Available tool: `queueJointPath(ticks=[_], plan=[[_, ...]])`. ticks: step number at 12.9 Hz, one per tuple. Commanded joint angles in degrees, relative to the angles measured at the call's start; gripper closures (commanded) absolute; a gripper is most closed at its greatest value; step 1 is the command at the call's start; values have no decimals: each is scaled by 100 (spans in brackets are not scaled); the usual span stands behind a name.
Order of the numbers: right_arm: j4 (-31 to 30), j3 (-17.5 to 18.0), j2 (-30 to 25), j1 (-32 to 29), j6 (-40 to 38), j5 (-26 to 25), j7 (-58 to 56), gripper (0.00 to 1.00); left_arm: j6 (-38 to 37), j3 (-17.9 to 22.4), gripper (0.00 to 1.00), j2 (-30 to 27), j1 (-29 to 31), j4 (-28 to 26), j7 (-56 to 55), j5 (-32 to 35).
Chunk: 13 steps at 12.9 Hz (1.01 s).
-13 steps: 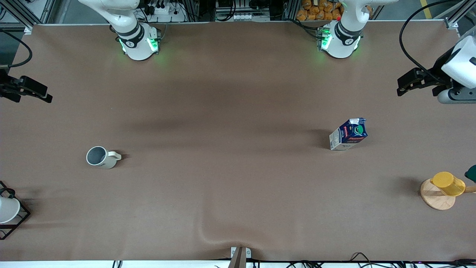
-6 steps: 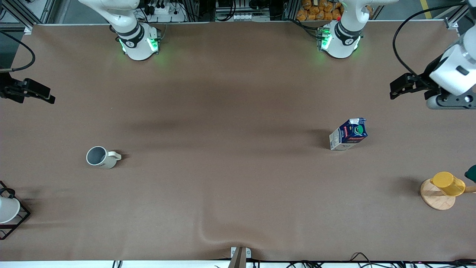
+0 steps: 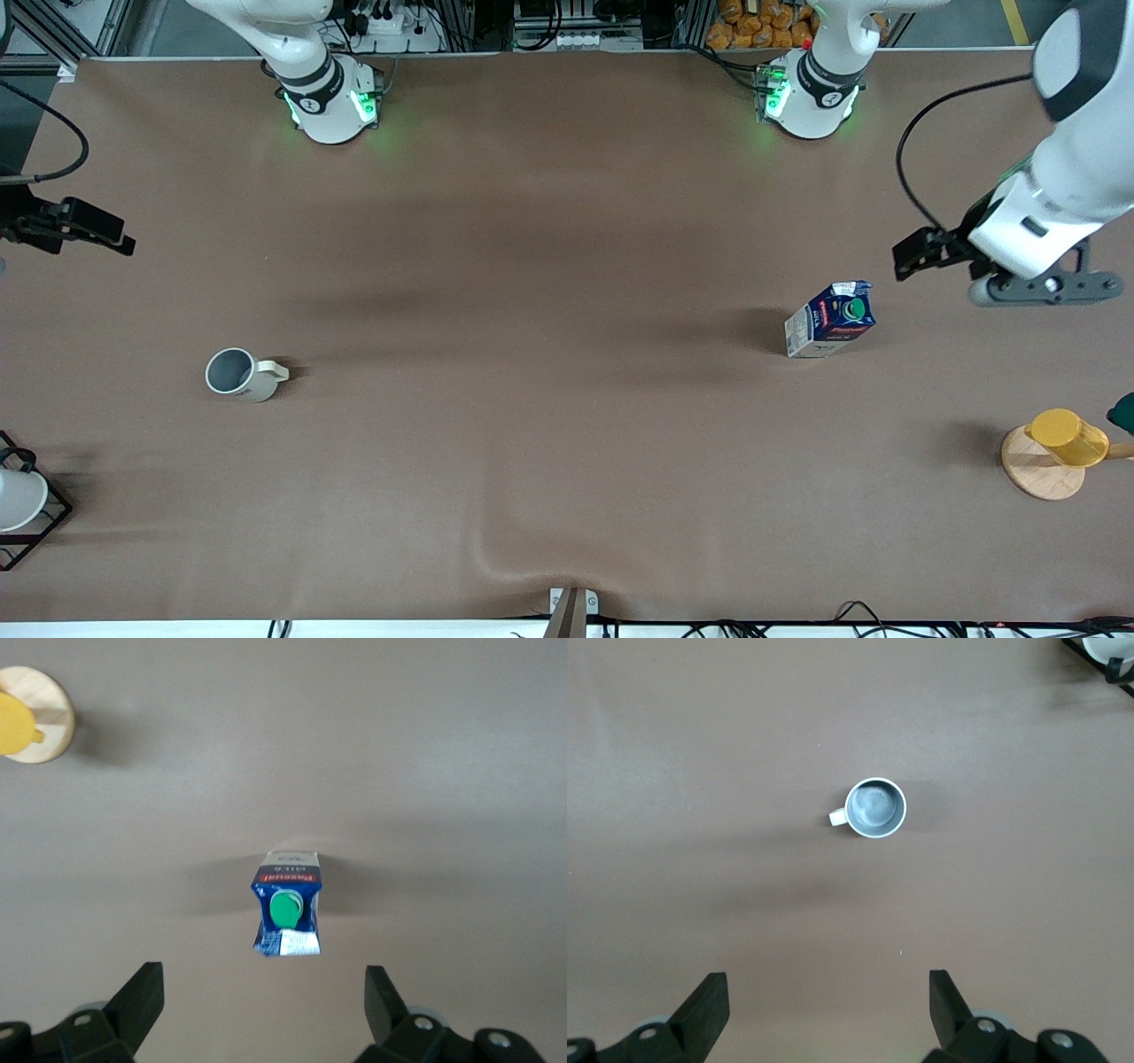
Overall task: Place milk next to cup
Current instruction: 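Grasp the milk carton with the left gripper while the right gripper reaches the mug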
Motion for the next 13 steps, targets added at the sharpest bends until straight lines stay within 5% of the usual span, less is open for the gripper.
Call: queueJointPath(ticks=[1, 13], plan=[[-10, 71, 350, -53, 338, 13, -47, 0, 897, -40, 0, -14, 4, -836, -93, -40], [-220, 53, 2213, 238, 1928, -276, 381, 0, 1762, -57, 0, 734, 13, -1559, -102, -31]])
